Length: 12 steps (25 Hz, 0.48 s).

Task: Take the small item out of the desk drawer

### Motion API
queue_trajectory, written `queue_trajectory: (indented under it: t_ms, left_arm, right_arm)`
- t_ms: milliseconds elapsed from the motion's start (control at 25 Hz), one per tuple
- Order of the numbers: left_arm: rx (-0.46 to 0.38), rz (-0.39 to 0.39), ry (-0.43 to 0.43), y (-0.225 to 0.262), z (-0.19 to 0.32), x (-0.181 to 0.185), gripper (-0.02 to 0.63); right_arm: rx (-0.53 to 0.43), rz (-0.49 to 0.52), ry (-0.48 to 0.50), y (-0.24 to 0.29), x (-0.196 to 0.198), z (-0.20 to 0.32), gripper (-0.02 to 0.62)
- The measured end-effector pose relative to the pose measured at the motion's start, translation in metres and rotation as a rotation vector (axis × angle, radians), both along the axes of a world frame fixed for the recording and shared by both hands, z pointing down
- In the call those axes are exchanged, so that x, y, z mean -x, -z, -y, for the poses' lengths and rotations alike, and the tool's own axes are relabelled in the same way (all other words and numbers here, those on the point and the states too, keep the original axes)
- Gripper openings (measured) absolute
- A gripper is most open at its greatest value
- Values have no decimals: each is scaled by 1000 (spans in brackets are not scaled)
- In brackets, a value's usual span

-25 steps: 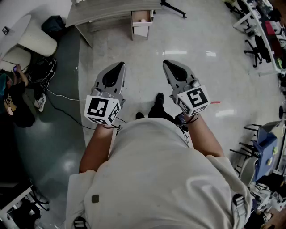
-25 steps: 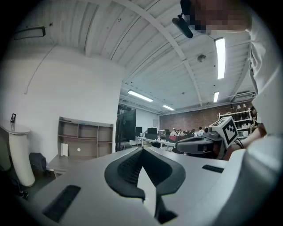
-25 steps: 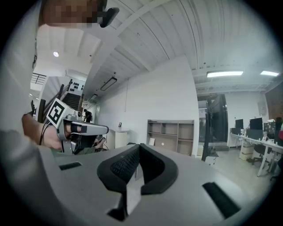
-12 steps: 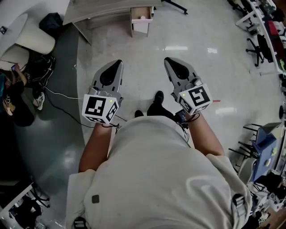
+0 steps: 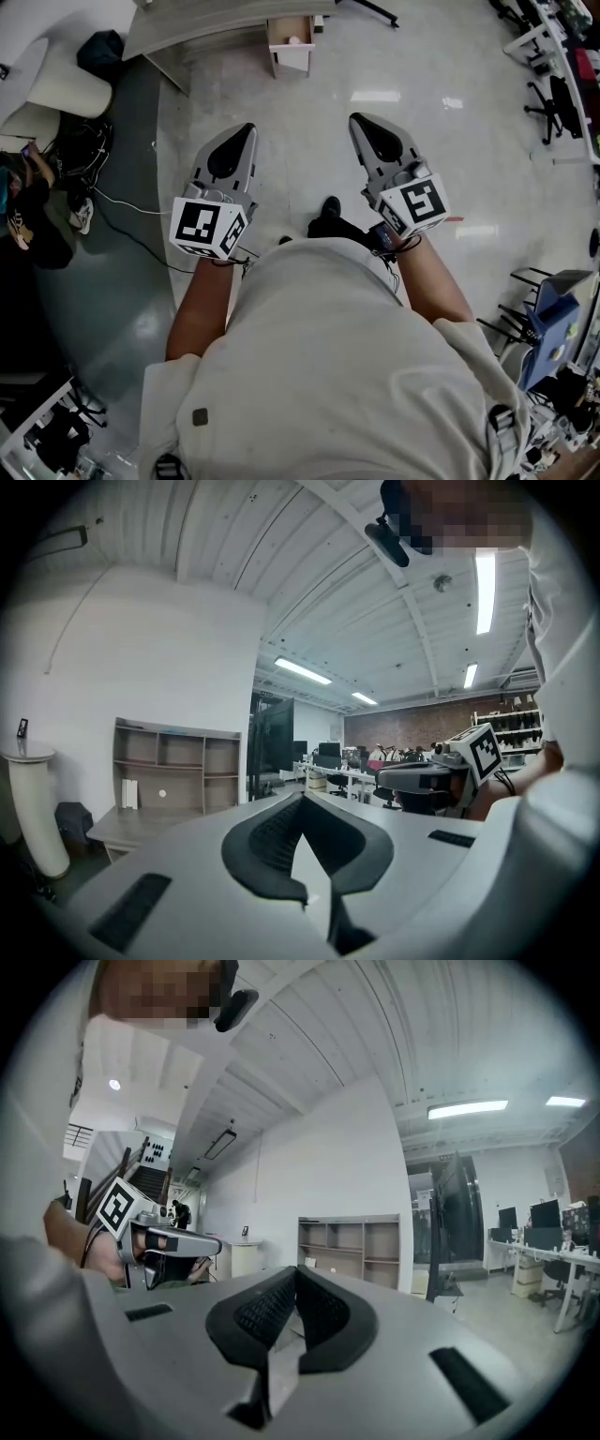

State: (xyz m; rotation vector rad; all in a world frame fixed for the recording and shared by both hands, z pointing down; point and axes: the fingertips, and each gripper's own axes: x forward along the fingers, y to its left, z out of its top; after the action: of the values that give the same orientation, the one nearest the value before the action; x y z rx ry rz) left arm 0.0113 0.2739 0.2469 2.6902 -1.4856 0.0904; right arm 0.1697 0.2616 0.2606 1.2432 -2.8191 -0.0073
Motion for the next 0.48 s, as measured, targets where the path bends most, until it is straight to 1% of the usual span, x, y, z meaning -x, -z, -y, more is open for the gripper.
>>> queue_trajectory:
  t_ms: [80,240,400,480]
  left_arm:
    - [0,1,12,-2,20,-15,15]
    - [3,-21,36,0,60,-45,15]
    - [9,-42,38,2,88,-75,15]
    - [20,-41,36,0,100,-84,15]
  right_arm:
    - [-4,-1,10,-2,-15,19,17]
    - [-6,-12,38,-3,-44,55,17]
    - [9,-8,59,-5,-70,82,17]
    - [22,-6,62,-8,-79,94,17]
